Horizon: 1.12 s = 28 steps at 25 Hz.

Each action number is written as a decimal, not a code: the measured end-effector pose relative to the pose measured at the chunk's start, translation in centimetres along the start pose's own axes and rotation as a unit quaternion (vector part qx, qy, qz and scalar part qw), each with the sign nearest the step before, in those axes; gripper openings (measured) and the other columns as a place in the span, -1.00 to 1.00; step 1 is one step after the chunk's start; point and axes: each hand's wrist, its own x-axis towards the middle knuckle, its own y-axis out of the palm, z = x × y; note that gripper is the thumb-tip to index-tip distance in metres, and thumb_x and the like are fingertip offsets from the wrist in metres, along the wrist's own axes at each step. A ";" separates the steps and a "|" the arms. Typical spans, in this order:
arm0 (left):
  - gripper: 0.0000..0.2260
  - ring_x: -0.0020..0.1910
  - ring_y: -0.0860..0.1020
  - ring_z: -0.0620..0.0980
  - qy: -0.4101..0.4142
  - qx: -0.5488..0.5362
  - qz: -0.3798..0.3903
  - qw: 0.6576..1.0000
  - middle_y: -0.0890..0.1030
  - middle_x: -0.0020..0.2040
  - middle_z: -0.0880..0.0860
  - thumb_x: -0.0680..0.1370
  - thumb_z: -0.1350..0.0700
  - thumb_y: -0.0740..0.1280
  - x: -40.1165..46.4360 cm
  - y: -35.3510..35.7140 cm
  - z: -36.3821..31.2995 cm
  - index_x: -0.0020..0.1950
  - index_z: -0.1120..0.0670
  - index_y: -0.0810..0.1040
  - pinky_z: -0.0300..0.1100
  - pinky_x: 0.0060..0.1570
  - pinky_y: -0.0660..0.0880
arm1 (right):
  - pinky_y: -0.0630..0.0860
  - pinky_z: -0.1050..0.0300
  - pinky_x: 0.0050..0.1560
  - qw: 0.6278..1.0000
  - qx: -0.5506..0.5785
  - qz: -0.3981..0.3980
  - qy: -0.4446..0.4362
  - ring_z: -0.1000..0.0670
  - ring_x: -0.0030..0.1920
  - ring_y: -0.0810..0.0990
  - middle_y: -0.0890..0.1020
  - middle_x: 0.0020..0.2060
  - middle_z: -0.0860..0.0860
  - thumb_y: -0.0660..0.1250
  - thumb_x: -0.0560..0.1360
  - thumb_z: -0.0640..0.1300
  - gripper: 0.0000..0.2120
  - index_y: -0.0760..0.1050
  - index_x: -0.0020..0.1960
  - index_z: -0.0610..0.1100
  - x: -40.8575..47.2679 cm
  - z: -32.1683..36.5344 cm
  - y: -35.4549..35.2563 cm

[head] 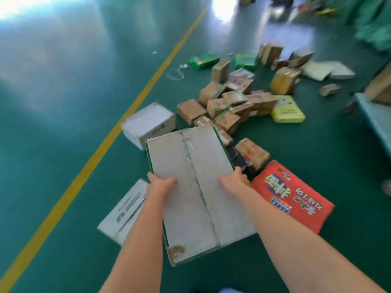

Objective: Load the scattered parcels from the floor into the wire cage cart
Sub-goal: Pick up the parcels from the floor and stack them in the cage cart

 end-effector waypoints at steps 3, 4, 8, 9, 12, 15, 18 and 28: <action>-0.18 0.32 0.39 0.24 0.092 0.056 0.023 0.994 0.33 0.42 0.22 0.44 0.02 0.41 -3.5 5.0 -5.8 0.56 0.08 -0.01 0.05 0.29 0.39 | 0.45 0.03 0.23 0.996 0.078 -0.047 0.009 -0.21 0.32 0.43 0.37 0.38 -0.19 0.33 0.47 0.10 -0.28 0.12 0.48 -0.17 -0.9 -3.9 -7.3; -0.20 0.32 0.40 0.23 0.121 0.083 0.035 0.988 0.34 0.41 0.22 0.46 0.03 0.39 -4.8 7.0 -7.8 0.55 0.10 -0.01 0.04 0.28 0.40 | 0.47 0.05 0.18 0.993 0.103 -0.063 0.011 -0.21 0.29 0.46 0.39 0.36 -0.18 0.33 0.46 0.08 -0.29 0.14 0.47 -0.18 -1.0 -5.3 -9.9; -0.33 0.16 0.51 0.19 0.248 0.155 0.087 0.952 0.47 0.29 0.17 0.46 0.08 0.37 -10.8 16.5 -14.4 0.49 0.12 0.14 -0.01 0.15 0.48 | 0.49 0.03 0.12 0.983 0.156 -0.100 0.014 -0.17 0.23 0.50 0.43 0.32 -0.13 0.32 0.47 0.07 -0.31 0.14 0.46 -0.17 -0.4 -12.5 -21.4; -0.37 0.11 0.53 0.16 0.271 0.157 0.104 0.944 0.49 0.26 0.15 0.45 0.07 0.40 -12.4 19.1 -15.7 0.44 0.10 0.20 -0.03 0.11 0.50 | 0.51 0.01 0.14 0.979 0.170 -0.110 0.008 -0.16 0.21 0.51 0.44 0.32 -0.12 0.32 0.47 0.07 -0.32 0.15 0.46 -0.15 -0.3 -14.6 -24.3; -0.43 0.07 0.54 0.13 0.327 0.129 0.145 0.925 0.52 0.20 0.12 0.40 0.04 0.48 -17.1 27.0 -19.5 0.31 0.06 0.30 0.01 0.12 0.52 | 0.52 -0.04 0.17 0.969 0.196 -0.148 -0.010 -0.15 0.18 0.53 0.46 0.30 -0.10 0.33 0.48 0.04 -0.36 0.17 0.46 -0.13 0.6 -20.5 -33.1; -0.41 0.04 0.54 0.11 0.349 0.097 0.183 0.914 0.51 0.15 0.12 0.41 0.09 0.51 -22.2 35.2 -23.3 0.33 0.11 0.30 -0.01 0.07 0.54 | 0.48 -0.01 0.20 0.965 0.186 -0.186 -0.022 -0.15 0.25 0.49 0.41 0.35 -0.11 0.34 0.49 0.06 -0.33 0.15 0.49 -0.12 2.2 -25.5 -41.8; -0.40 -0.04 0.57 0.07 0.345 0.083 0.220 0.909 0.51 0.13 0.12 0.42 0.09 0.51 -25.5 42.4 -26.5 0.34 0.09 0.28 -0.03 -0.08 0.58 | 0.45 0.04 0.19 0.957 0.183 -0.224 -0.013 -0.15 0.26 0.48 0.41 0.35 -0.12 0.35 0.48 0.07 -0.32 0.17 0.48 -0.13 5.1 -29.3 -48.6; -0.38 -0.12 0.59 0.06 0.355 0.013 0.339 0.871 0.54 0.18 0.13 0.45 0.20 0.48 -27.2 65.1 -44.0 0.42 0.04 0.26 -0.12 -0.32 0.54 | 0.46 0.01 0.14 0.933 0.224 -0.281 0.019 -0.19 0.23 0.49 0.43 0.31 -0.15 0.34 0.51 0.03 -0.37 0.17 0.46 -0.16 19.5 -34.9 -69.5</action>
